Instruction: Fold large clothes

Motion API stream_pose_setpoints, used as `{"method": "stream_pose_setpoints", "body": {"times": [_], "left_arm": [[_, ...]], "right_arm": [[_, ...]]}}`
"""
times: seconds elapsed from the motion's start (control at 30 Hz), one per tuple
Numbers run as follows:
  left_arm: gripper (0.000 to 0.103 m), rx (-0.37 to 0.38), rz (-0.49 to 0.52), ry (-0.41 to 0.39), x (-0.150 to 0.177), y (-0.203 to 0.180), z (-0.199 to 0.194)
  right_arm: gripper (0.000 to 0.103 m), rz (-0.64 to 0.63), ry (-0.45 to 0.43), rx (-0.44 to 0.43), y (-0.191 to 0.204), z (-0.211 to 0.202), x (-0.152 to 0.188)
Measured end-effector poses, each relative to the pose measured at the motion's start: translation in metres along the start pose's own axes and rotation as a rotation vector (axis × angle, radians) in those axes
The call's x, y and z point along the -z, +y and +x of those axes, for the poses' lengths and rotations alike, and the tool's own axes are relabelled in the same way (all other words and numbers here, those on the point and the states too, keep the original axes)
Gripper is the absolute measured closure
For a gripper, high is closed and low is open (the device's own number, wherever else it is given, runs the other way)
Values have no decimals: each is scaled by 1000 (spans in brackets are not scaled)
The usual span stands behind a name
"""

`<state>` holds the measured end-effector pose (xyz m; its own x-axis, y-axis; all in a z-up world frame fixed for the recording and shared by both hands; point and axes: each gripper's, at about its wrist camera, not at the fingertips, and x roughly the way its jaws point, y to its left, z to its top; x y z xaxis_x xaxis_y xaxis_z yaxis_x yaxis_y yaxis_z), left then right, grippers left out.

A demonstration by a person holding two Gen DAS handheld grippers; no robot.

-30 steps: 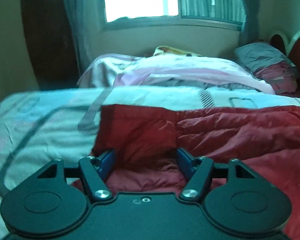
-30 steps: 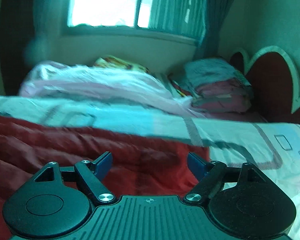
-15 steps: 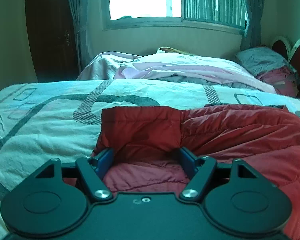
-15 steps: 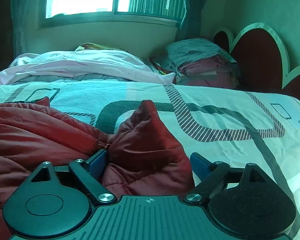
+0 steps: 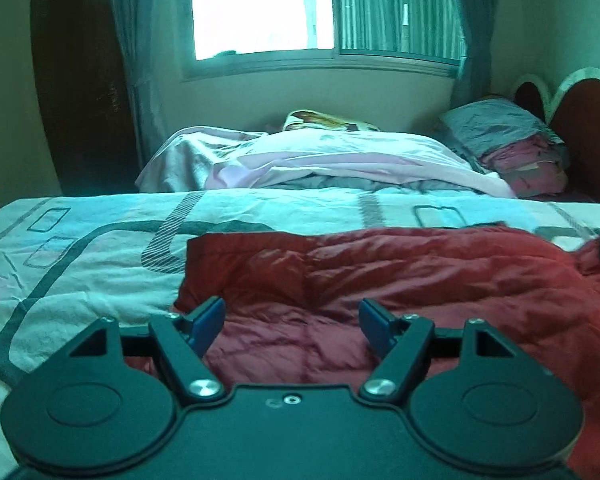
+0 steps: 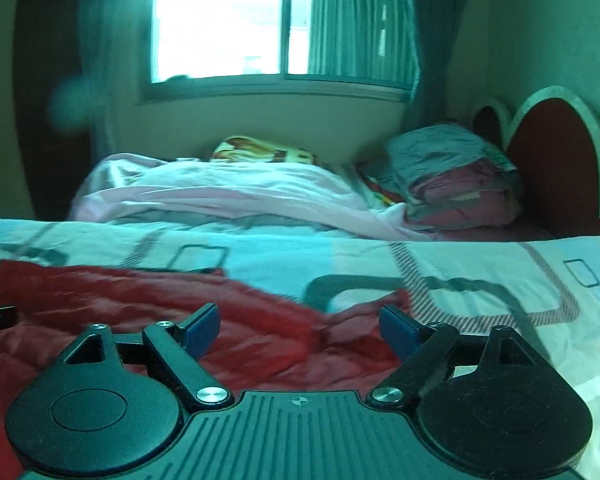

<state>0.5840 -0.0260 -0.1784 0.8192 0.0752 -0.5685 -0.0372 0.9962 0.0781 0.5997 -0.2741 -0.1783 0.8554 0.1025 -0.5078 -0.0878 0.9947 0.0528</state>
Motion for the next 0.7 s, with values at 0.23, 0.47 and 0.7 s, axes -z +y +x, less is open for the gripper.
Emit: {"method": "stream_pose_setpoints", "body": {"times": [0.23,0.47,0.7], "left_arm": [[29,22,-3,3,22,-3,-24],[25,-6,56,13,47,0,-15],[24,5,49,23,52,2,-8]], "right_arm": [[17,10,31,-1,9,-14,22],[17,-3,93,62,-5,-1,53],[17,-6,122,86,-8,19,66]]}}
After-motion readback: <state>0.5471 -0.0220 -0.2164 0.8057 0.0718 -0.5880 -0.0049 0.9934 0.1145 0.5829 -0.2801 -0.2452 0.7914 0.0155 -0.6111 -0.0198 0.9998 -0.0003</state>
